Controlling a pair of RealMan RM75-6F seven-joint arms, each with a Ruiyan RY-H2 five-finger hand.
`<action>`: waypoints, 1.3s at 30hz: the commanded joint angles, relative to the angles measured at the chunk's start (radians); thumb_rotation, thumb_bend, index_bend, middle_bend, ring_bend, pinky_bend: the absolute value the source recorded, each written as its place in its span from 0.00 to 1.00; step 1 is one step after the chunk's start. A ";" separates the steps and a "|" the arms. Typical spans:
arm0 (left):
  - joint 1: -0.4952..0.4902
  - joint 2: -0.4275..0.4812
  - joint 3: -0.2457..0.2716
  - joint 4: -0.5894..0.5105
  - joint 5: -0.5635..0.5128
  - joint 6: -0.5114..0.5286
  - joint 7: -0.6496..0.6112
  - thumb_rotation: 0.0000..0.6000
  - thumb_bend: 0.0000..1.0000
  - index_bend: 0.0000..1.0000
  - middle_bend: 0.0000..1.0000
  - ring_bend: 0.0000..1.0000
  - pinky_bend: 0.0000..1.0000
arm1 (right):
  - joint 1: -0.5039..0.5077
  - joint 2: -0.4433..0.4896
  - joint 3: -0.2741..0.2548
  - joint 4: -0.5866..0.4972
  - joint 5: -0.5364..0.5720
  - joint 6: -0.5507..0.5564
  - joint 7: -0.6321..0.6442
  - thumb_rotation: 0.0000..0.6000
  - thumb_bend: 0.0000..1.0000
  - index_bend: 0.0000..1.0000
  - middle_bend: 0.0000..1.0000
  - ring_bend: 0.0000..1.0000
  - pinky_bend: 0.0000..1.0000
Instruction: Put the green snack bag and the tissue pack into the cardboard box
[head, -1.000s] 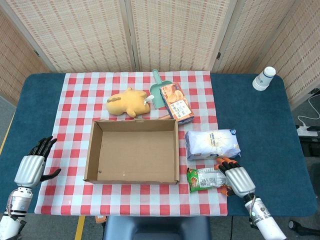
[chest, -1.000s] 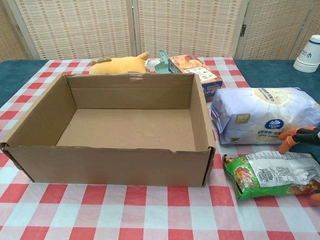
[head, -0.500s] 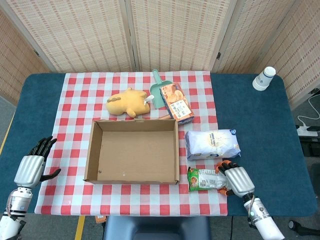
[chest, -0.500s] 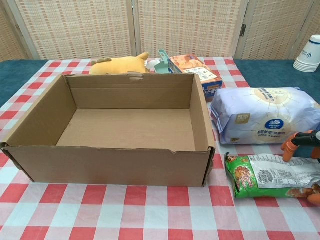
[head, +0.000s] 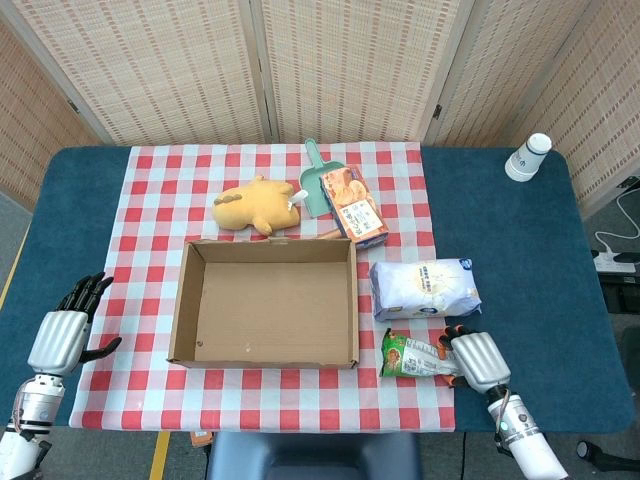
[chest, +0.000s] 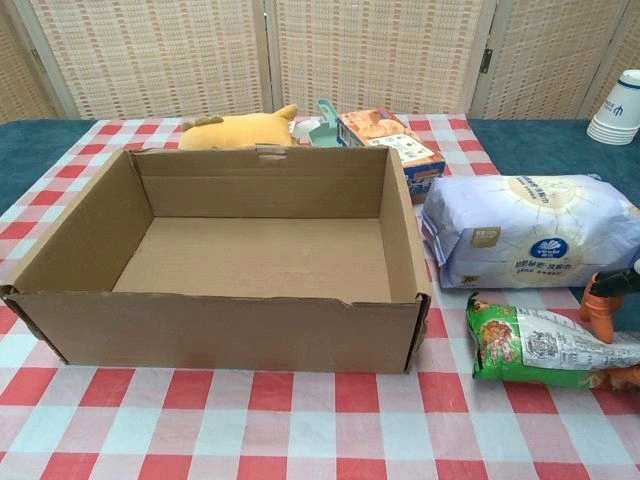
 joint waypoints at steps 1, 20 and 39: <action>0.000 0.000 0.000 0.000 0.000 0.000 0.000 1.00 0.19 0.08 0.01 0.00 0.21 | -0.003 -0.003 0.002 0.003 -0.006 0.013 -0.002 1.00 0.31 0.65 0.42 0.38 0.58; 0.002 0.002 -0.001 -0.004 0.004 0.008 0.004 1.00 0.19 0.08 0.01 0.00 0.21 | -0.016 0.046 -0.004 -0.081 -0.063 0.085 -0.033 1.00 0.37 0.69 0.44 0.42 0.62; -0.001 0.002 0.002 -0.006 0.002 -0.001 0.005 1.00 0.19 0.08 0.01 0.00 0.21 | 0.015 0.311 0.115 -0.516 -0.184 0.223 -0.320 1.00 0.37 0.70 0.46 0.43 0.63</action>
